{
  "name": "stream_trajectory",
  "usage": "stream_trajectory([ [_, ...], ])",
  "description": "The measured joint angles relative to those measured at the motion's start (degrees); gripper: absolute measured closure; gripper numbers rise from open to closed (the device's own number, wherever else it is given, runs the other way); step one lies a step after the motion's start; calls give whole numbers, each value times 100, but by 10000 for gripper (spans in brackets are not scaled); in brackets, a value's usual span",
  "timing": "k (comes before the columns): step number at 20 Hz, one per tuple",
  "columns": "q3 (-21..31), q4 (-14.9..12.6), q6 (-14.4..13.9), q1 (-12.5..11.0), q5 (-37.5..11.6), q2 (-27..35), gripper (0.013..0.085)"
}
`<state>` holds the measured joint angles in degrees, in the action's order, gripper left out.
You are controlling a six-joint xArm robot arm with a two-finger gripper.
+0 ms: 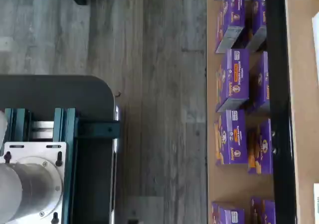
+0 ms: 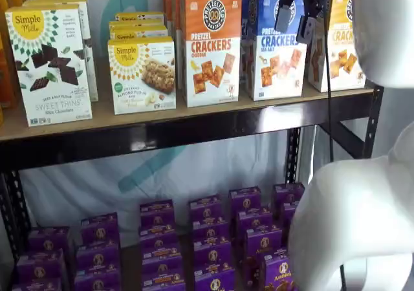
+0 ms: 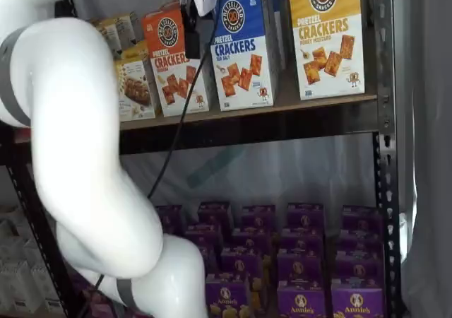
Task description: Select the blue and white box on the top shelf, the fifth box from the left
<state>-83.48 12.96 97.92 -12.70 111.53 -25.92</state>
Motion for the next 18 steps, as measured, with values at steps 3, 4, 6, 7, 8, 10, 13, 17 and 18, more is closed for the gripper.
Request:
stream_trajectory([
  [3,84,-26,111,-107,57,-79,130],
  [4,117,-28,150,-148,67,-110,130],
  [6,199,-35,241,-236,80,-185,130],
  [7,237,-28,277,-275,77,-218,130],
  [8,276,1,304,-313,51,-252,130],
  [10,355,139,362,-424,-28,-321,130],
  [13,435,479,417,-612,-237,-409,130],
  [17,343,1119,380,-866,-480,-399,130],
  [18,338,1266,371,-925,-527,-399,130],
])
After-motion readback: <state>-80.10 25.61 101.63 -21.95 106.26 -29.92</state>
